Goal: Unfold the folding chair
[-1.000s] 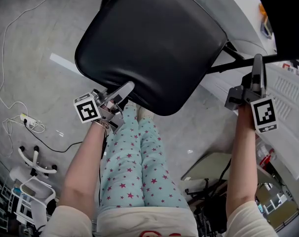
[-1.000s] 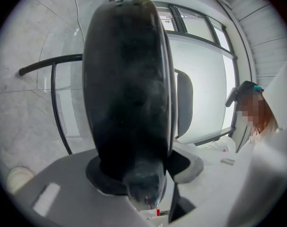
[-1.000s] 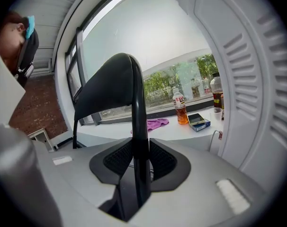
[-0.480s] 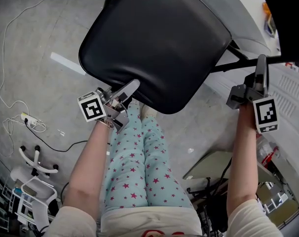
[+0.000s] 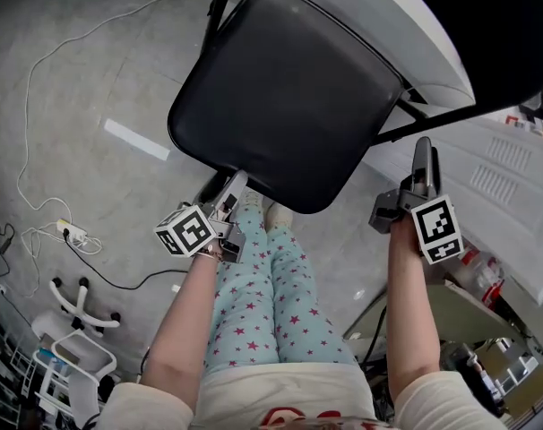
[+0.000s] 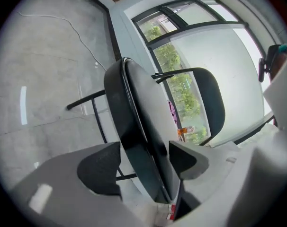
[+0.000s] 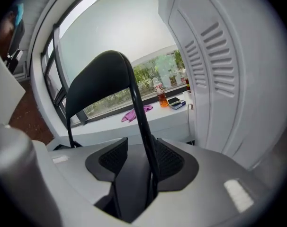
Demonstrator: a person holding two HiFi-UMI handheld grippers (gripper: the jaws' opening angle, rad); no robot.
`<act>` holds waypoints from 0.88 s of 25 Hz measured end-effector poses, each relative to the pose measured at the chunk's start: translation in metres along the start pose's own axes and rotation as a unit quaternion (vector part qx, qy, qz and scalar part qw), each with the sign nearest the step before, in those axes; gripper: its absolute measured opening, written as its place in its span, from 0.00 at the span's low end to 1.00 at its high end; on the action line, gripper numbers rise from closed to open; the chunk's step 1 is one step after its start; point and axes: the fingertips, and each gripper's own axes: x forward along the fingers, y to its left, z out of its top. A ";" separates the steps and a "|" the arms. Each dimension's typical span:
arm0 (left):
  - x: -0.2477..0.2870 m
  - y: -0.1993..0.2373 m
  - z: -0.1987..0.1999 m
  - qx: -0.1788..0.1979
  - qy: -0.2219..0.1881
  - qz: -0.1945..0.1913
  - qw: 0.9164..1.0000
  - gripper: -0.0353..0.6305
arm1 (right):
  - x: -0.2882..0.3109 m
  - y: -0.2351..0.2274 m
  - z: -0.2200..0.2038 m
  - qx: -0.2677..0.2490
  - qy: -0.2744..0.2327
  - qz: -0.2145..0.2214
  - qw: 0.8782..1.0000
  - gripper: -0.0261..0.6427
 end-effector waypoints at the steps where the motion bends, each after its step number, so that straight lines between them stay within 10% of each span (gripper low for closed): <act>1: -0.005 0.000 0.000 -0.003 -0.006 0.015 1.000 0.54 | -0.008 0.003 -0.003 -0.005 0.007 0.001 1.000 0.34; 5: -0.031 -0.025 0.030 -0.001 -0.052 0.041 0.998 0.54 | -0.030 0.035 -0.005 -0.041 0.026 0.027 0.998 0.33; 12: -0.059 -0.186 0.089 0.088 -0.087 -0.049 0.991 0.50 | -0.076 0.134 0.035 -0.082 0.017 0.130 0.988 0.31; 22: -0.077 -0.365 0.109 0.229 -0.080 -0.148 0.959 0.37 | -0.145 0.232 0.113 -0.140 -0.047 0.220 0.964 0.21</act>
